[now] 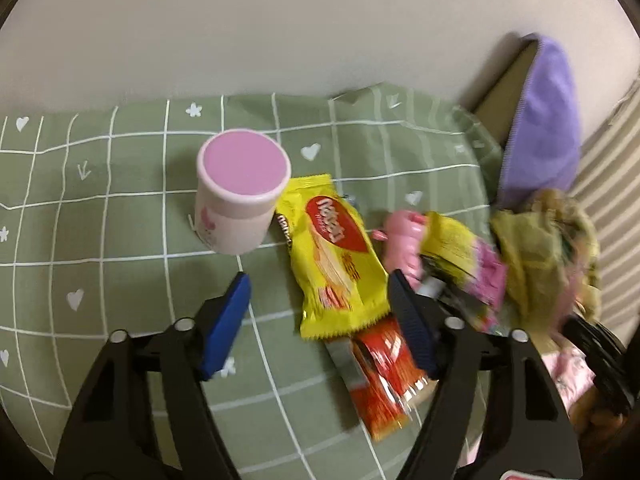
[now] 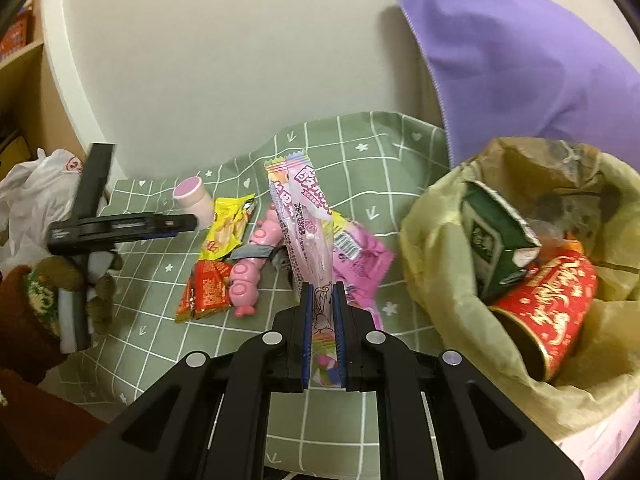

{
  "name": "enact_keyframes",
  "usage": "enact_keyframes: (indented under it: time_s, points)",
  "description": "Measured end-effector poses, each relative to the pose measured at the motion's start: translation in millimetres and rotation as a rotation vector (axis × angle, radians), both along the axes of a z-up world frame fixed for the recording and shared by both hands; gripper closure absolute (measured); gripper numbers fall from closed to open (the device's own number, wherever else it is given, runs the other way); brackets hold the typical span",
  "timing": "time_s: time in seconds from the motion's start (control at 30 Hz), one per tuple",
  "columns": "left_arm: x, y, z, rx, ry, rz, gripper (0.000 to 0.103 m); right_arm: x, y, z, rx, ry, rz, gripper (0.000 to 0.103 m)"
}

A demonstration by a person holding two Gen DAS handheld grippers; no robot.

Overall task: Collect trash
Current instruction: 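Grasp the yellow Nabati wafer pack with the left tool and lift it, then carry the wafer pack and candy stick over the yellow trash bag with both tools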

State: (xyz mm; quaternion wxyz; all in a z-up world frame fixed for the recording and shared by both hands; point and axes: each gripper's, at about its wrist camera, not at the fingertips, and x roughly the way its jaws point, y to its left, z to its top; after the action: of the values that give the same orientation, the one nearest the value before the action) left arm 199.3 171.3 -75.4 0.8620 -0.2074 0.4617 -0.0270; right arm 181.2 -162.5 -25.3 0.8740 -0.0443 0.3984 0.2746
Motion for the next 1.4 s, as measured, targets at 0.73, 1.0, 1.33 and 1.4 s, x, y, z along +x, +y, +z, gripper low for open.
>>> enact_keyframes:
  time_s: [0.73,1.0,1.33,1.4]
  points:
    - [10.4,-27.6,78.8,0.084,-0.212,-0.074,0.091,17.2,-10.2,55.9,0.067,-0.115,-0.109,0.092]
    - [20.2,-37.8,141.6,0.082,-0.359,-0.162,0.091,44.1,-6.3,81.6,0.056,-0.17,-0.17,0.092]
    - [67.7,-82.5,178.7,-0.018,-0.359,-0.389,0.091,62.1,-41.3,124.0,-0.029,-0.227,-0.315,0.092]
    - [76.9,-97.4,184.5,-0.017,-0.358,-0.441,0.09,64.3,-50.7,128.8,-0.044,-0.236,-0.347,0.092]
